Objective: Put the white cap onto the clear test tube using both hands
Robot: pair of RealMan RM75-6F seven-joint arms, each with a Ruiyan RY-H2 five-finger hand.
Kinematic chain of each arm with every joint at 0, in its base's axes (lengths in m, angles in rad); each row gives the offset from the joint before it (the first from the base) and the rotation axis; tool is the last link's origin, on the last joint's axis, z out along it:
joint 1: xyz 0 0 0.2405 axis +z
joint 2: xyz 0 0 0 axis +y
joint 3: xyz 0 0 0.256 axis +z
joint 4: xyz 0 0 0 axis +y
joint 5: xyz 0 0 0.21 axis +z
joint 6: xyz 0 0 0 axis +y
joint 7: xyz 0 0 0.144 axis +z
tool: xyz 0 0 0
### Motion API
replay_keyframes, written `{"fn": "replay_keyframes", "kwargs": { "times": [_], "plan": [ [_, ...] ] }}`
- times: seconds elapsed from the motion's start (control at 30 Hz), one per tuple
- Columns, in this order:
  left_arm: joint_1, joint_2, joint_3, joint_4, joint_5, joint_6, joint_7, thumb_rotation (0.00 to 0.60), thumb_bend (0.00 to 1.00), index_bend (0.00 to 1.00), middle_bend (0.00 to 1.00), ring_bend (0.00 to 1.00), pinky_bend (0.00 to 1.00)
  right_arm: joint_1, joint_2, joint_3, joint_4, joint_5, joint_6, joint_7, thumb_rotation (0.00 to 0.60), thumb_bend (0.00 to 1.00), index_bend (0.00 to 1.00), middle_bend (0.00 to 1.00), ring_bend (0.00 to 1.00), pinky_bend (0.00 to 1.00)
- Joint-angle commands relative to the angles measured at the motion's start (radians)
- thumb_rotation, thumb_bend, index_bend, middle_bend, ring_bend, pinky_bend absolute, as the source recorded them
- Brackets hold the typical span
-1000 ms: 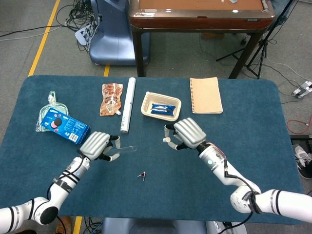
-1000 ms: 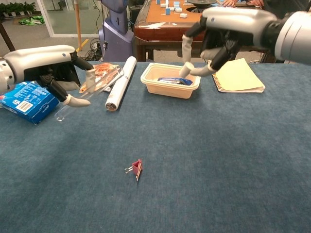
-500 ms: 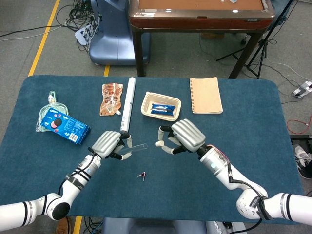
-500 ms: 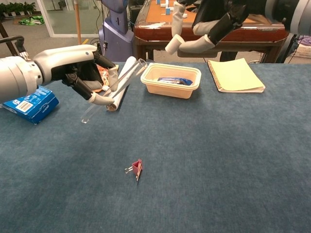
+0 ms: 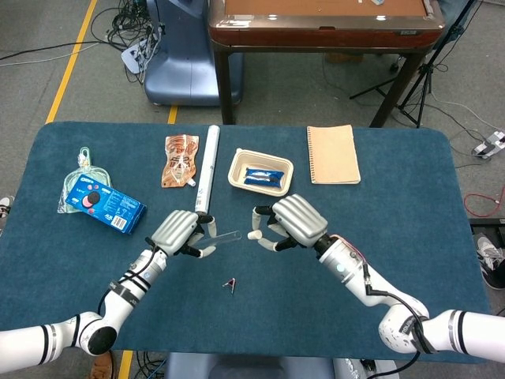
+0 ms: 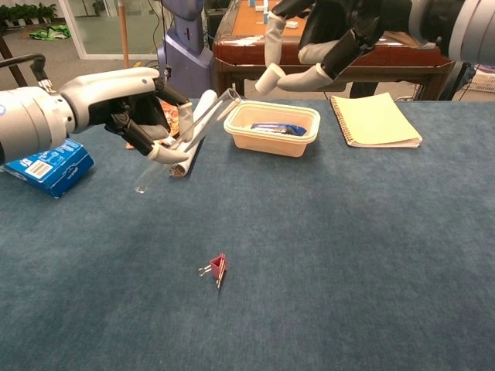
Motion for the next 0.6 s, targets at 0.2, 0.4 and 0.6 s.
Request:
{"fn": "replay_keyframes", "kwargs": {
  "times": [0.2,0.4,0.6],
  "plan": [
    [-0.011,-0.007,-0.004,-0.01,-0.01,0.003,0.015,0.6,0.22,0.63,1.0,1.0,1.0,0.006,-0.006,-0.002,0.001,0.006,0.006,-0.009,0.6,0.41,0.68,1.0,1.0,1.0],
    [-0.02,-0.01,-0.007,-0.019,-0.022,0.005,0.031,0.6,0.22,0.63,1.0,1.0,1.0,0.01,-0.007,-0.004,-0.001,0.013,0.007,-0.015,0.6,0.41,0.69,1.0,1.0,1.0],
    [-0.029,-0.013,-0.01,-0.027,-0.04,0.006,0.048,0.6,0.22,0.63,1.0,1.0,1.0,0.017,-0.011,-0.003,0.0,0.019,0.003,-0.015,0.6,0.41,0.69,1.0,1.0,1.0]
  ]
}}
